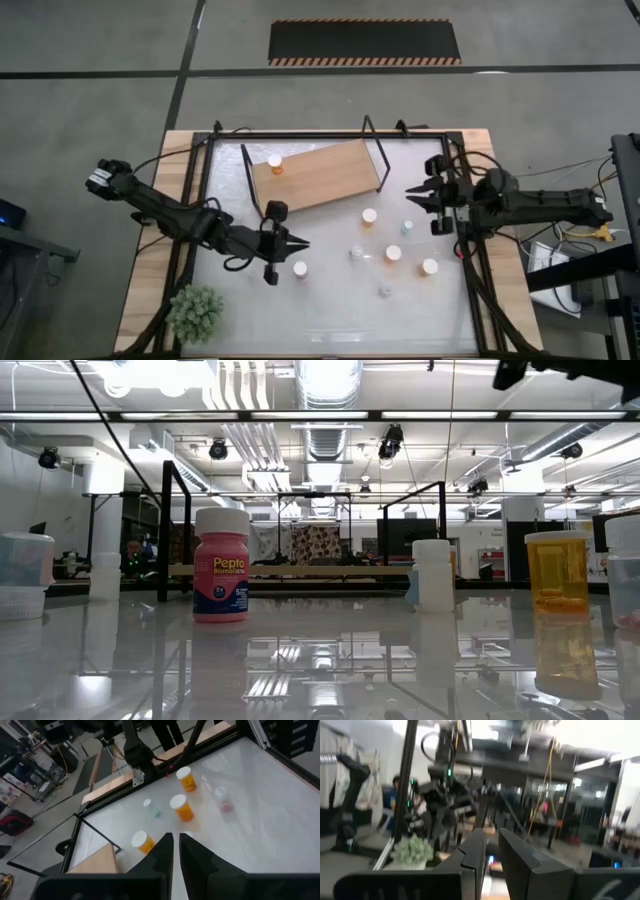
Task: Pick and place medicine bottles onto shelf by color
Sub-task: Put the big pink pill bottle on the shelf
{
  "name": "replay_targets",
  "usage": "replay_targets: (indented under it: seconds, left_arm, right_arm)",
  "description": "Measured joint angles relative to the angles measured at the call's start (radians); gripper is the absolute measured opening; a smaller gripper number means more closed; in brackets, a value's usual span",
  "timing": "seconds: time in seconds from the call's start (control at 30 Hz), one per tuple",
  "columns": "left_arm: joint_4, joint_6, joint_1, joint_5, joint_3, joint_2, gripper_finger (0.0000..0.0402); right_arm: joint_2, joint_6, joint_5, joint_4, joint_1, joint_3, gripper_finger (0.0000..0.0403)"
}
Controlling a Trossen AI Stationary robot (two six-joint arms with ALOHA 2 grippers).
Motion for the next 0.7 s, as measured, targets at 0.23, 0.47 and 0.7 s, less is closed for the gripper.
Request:
replay_targets:
  seconds: [0.23,0.47,0.7]
  left_arm:
    - [0.043,0.004,0.0,-0.003,-0.093,-0.1,0.0013]
    - [0.237,0.077,0.0,-0.027,-0.261,-0.229,0.0013]
    - [0.374,0.169,0.002,-0.036,-0.382,-0.334,0.0013]
  right_arm:
    - [0.176,-0.027,0.0,-0.335,0.004,0.231,0.0052]
    - [0.337,0.0,0.001,-0.589,0.015,0.422,0.0052]
    - [0.495,0.09,0.003,-0.747,0.077,0.568,0.0052]
